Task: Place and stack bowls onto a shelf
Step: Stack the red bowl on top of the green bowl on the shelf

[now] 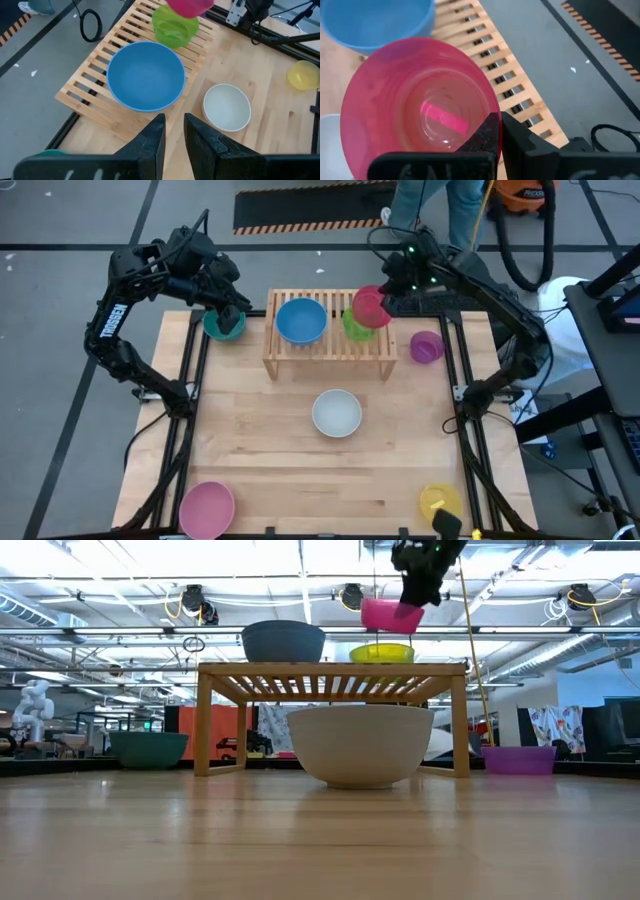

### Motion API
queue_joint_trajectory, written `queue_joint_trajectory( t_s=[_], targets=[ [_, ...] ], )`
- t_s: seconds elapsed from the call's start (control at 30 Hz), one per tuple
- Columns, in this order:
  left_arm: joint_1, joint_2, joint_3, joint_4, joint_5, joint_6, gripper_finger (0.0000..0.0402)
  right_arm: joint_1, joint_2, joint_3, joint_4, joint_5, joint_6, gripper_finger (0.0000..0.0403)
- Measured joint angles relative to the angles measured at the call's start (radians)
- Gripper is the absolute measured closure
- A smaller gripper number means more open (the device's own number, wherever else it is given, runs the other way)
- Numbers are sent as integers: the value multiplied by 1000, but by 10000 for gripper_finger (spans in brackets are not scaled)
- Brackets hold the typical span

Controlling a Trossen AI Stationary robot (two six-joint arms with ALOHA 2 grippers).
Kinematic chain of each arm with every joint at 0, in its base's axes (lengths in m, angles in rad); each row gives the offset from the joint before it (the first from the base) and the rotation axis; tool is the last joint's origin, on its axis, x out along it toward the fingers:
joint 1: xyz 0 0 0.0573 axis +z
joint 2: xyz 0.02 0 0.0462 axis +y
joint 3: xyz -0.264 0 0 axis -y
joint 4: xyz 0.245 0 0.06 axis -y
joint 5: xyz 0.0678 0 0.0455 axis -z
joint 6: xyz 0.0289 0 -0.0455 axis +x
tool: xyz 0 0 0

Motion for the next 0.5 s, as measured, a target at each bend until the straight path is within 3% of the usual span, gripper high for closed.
queue_joint_trajectory(
  t_s=[0.5],
  targets=[
    [0, 0, 0, 0, 0, -9, 327, -39, 151, 9, -32, -76, -95, 403]
  ],
)
